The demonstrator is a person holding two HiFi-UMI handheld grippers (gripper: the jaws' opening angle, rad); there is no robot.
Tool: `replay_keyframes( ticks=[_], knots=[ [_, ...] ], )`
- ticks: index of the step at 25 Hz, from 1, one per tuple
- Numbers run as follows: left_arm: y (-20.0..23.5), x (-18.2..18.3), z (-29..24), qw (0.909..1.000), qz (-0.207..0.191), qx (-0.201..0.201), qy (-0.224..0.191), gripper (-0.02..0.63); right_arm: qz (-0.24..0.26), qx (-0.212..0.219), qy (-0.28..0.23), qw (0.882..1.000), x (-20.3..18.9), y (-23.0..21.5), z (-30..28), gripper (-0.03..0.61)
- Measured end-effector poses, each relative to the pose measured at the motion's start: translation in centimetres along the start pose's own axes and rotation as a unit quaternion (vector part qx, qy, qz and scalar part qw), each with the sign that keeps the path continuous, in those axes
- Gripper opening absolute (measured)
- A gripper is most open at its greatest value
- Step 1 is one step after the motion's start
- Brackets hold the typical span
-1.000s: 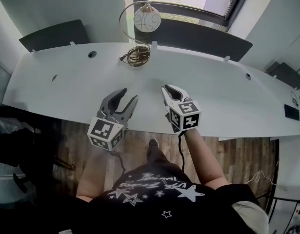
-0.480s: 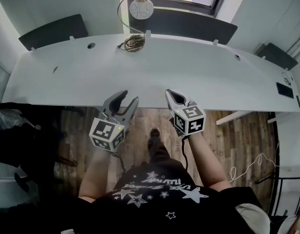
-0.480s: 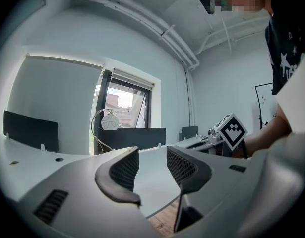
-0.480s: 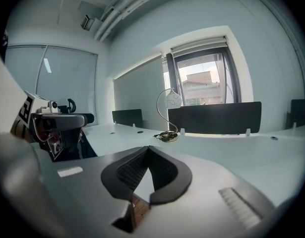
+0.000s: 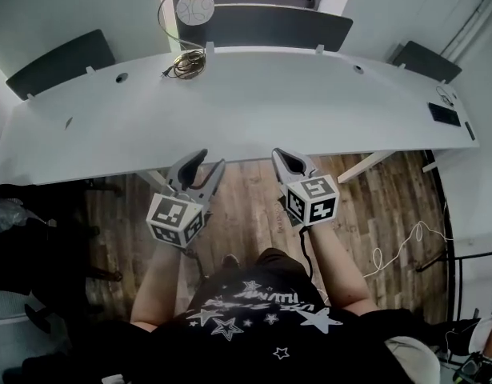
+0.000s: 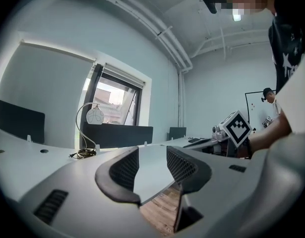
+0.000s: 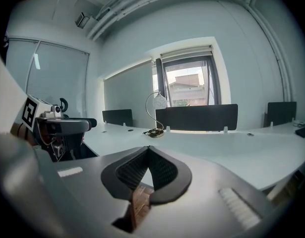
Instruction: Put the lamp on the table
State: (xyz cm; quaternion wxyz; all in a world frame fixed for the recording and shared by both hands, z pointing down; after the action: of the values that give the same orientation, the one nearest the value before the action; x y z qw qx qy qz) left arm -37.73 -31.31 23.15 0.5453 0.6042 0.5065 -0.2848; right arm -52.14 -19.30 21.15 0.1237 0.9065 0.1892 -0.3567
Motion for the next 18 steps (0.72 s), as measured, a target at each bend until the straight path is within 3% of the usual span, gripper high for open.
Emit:
replay_keyframes(
  ticks=[11,18],
  knots=[
    [-5.4,0.6,0.2,0.9998,-0.007,0.016,-0.008,0.171,0.003,0.010,0.000,1.000,-1.9,-1.7,4.2,0.000],
    [-10.6,-0.2,1.3,0.9991,-0.010,0.040,-0.008,0.057,0.012,0.031,0.003,0.999,-4.6,-1.9,8.5,0.002]
  ],
)
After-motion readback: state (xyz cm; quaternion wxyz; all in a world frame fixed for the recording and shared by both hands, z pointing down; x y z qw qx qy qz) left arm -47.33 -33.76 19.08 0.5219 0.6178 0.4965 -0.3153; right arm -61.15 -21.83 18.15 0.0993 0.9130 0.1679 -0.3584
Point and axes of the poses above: the fingertips, and each gripper's own axes: z backward along the fingers, y to its left, x out of its top, the point moved 4 cm from there along z, backward along the fingers, and after that the axes turned 14 degrees about y, right-handed, at the moved point
